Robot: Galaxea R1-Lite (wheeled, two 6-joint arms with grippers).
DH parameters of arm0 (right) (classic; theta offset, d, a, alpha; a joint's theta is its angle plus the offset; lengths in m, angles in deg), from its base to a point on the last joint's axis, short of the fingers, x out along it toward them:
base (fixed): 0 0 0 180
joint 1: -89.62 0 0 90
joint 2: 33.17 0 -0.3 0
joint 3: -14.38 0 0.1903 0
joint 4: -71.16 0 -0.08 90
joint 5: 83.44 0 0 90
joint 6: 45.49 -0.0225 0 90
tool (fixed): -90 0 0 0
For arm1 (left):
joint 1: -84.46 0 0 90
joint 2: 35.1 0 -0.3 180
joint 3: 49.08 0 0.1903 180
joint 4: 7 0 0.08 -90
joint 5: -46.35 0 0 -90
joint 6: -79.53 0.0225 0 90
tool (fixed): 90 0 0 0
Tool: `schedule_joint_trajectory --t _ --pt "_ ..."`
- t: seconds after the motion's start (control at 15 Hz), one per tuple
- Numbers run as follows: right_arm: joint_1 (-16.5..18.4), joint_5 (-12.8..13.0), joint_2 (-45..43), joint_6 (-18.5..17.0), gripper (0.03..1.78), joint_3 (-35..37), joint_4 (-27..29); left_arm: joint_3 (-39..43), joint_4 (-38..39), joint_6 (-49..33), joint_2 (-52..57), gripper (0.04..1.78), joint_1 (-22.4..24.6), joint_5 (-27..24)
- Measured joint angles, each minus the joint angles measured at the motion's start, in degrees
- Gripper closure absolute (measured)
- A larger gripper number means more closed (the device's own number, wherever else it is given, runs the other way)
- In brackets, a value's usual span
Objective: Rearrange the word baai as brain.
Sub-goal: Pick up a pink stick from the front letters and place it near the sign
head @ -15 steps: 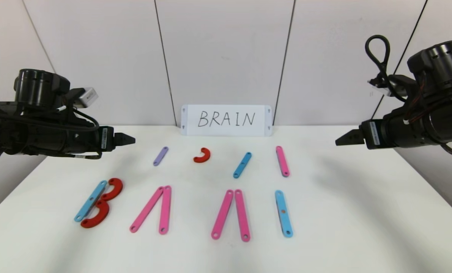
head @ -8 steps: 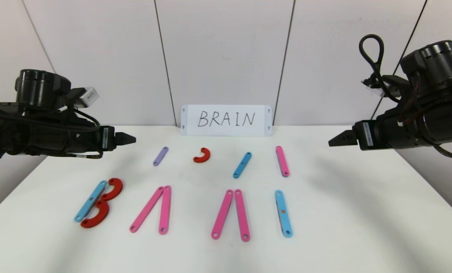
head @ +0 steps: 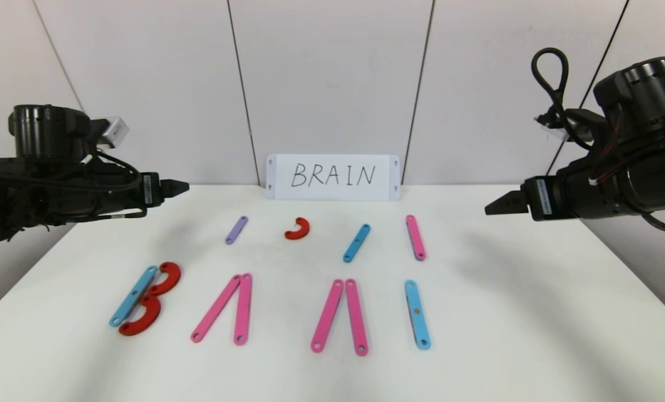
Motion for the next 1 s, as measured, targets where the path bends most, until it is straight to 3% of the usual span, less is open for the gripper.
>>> schedule_joint_trajectory --t 0.27,0.6,1.0 --pt "0.0 0.1 -0.2 0.0 0.07 0.1 0.0 -0.3 1.0 -0.1 -3.4 0.08 -6.1 6.0" --pt "0.2 0.2 -0.2 0.0 0.07 0.3 -0.2 0.3 -0.3 -0.3 -4.5 0.08 -8.4 6.6" --pt "0.8 0.2 -0.7 0.0 0.07 0.1 -0.2 2.4 -15.2 -2.6 3.7 0.08 -9.5 5.7"
